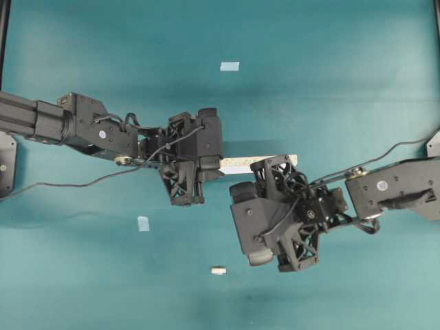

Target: Move the wooden board into place and insert the rod into its hole.

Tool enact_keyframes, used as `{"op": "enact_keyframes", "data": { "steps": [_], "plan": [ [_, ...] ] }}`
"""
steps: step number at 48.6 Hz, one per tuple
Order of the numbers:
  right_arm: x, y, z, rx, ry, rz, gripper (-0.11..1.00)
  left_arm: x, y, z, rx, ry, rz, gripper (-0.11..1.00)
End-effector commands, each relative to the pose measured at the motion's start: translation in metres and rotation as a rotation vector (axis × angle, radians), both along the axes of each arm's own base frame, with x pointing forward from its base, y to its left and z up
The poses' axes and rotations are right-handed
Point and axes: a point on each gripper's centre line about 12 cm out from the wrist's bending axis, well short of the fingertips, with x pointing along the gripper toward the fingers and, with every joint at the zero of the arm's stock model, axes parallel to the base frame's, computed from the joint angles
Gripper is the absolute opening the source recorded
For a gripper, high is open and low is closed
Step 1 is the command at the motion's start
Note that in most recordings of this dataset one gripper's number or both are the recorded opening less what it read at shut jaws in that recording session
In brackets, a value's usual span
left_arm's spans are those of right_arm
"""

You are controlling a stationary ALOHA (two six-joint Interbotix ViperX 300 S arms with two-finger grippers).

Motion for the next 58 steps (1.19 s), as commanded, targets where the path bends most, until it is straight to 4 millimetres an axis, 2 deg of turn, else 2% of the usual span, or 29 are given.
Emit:
{"op": "enact_keyframes", "data": {
  "steps": [1, 4, 10, 13, 27, 36, 47, 54, 58],
  "plan": [
    [0.003, 0.002, 0.01, 0.021, -0.029, -0.009, 0.62, 0.006, 0.002, 0.014, -0.006, -0.043, 0.011, 0.33],
    [0.005, 0.003, 0.011, 0.04, -0.027, -0.03, 0.62, 0.006, 0.002, 0.014, -0.007, -0.038, 0.012, 0.43],
    [0.009, 0.005, 0.012, 0.08, -0.023, -0.071, 0.62, 0.004, 0.0, 0.019, -0.007, -0.035, 0.006, 0.72],
    [0.011, 0.006, 0.012, 0.098, -0.018, -0.091, 0.62, 0.002, 0.0, 0.02, -0.005, -0.035, 0.003, 0.79],
    [0.028, 0.022, 0.009, 0.115, 0.07, -0.147, 0.62, -0.007, -0.001, 0.017, -0.004, -0.017, 0.001, 0.77],
    [0.047, 0.034, 0.009, 0.112, 0.107, -0.166, 0.62, -0.02, -0.001, 0.018, -0.001, -0.009, -0.002, 0.77],
    [0.072, 0.052, -0.013, 0.122, 0.194, -0.234, 0.61, -0.038, -0.001, 0.012, 0.002, 0.002, -0.002, 0.77],
    [0.081, 0.057, -0.034, 0.121, 0.233, -0.262, 0.61, -0.041, 0.0, 0.009, 0.006, -0.041, 0.002, 0.77],
    [0.083, 0.058, -0.04, 0.129, 0.236, -0.272, 0.61, -0.041, 0.001, 0.008, 0.008, -0.053, 0.002, 0.76]
  ]
}}
